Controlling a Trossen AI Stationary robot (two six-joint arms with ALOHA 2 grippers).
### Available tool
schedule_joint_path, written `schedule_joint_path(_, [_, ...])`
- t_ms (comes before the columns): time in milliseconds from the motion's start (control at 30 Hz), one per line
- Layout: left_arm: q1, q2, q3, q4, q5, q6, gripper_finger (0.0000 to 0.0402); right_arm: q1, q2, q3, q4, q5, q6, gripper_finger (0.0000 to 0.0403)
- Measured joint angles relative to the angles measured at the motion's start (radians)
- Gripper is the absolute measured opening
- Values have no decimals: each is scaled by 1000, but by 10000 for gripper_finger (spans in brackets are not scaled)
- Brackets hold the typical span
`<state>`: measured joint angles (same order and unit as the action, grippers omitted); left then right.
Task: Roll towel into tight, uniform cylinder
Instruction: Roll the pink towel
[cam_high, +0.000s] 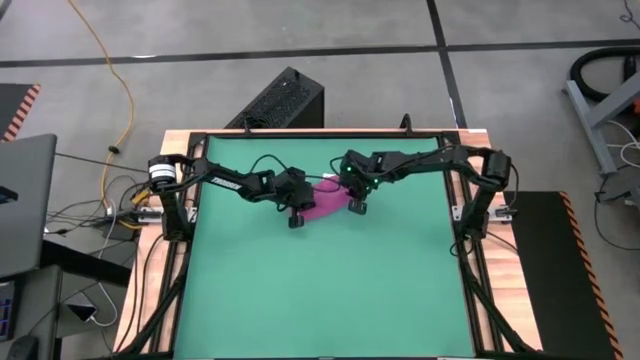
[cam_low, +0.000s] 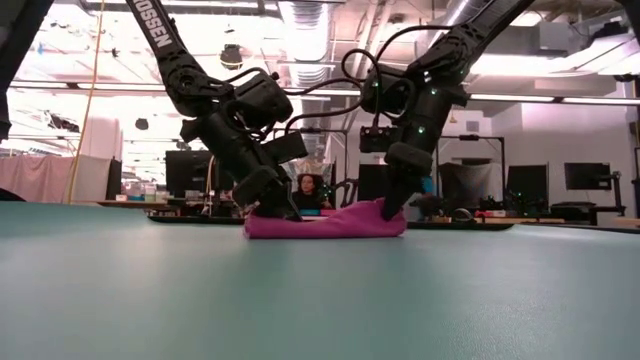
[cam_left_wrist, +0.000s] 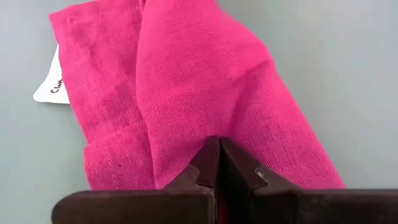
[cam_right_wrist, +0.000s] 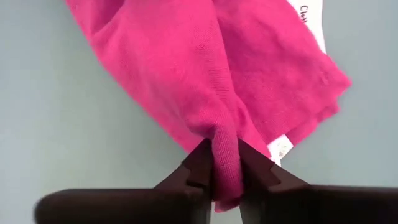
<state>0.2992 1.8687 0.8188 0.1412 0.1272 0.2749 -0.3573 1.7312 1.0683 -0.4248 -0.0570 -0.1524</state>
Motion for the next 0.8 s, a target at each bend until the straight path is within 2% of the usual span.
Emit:
schedule_joint_path(300, [0, 0, 0, -5, 1, 5, 0, -32, -66, 1, -9, -20, -22, 196])
schedule_joint_path(400, [0, 0, 0, -5, 1, 5, 0, -39, -93, 1, -32, -32, -38, 224])
schedule_joint_path(500, [0, 0, 0, -6, 2, 5, 0, -51, -126, 1, -43, -69, -59, 231])
schedule_joint_path(667, [0, 0, 0, -8, 2, 17, 0, -35, -175, 1, -21, -251, -122, 223])
schedule_joint_path(800, [0, 0, 0, -9, 14, 26, 0, 5, -173, -39, 100, -342, -177, 219])
